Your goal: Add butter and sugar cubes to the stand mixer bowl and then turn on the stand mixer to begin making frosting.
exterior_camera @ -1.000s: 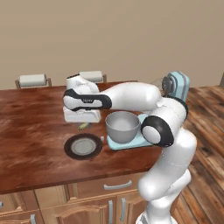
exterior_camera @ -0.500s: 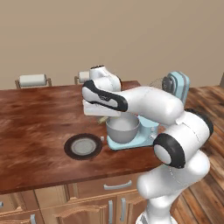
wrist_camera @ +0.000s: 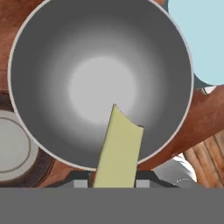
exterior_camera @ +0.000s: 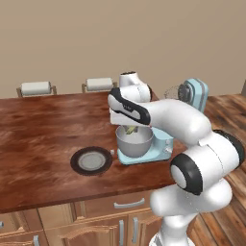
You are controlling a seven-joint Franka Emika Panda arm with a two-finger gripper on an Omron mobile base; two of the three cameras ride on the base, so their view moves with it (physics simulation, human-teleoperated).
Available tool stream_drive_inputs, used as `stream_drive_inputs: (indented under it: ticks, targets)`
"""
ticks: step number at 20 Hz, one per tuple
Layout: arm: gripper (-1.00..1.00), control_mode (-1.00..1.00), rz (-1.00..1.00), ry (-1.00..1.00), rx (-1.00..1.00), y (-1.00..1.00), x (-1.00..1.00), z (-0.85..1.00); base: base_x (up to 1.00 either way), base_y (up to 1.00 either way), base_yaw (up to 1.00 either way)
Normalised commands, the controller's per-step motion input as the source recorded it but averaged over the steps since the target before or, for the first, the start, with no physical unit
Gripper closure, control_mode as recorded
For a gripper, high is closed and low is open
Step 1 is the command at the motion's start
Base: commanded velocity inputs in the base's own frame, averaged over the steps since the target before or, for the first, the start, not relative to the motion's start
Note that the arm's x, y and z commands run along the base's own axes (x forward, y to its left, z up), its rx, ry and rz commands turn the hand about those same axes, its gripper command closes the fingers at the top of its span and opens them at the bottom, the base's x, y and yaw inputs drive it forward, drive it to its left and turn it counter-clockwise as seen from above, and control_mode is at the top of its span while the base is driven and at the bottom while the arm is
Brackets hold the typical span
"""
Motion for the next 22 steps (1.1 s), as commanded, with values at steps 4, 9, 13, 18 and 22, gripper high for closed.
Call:
stream_drive_inputs:
  ticks: [4,9,13,18,22]
  targets:
    - [1.0,-1.0,0.0,0.0,0.0,-0.22,0.37,-0.1,0.0,0.0,0.0]
    - [1.0,-1.0,0.0,0.0,0.0,-0.03,0.29,-0.21,0.0,0.0,0.0]
    - [1.0,-1.0,0.0,0.0,0.0,0.0,0.06,-0.41,0.0,0.0,0.0]
    - [1.0,-1.0,0.0,0.0,0.0,0.0,0.11,-0.36,0.0,0.0,0.0]
    - [-1.0,-1.0,0.0,0.0,0.0,0.0,0.13,-0.29,0.0,0.0,0.0]
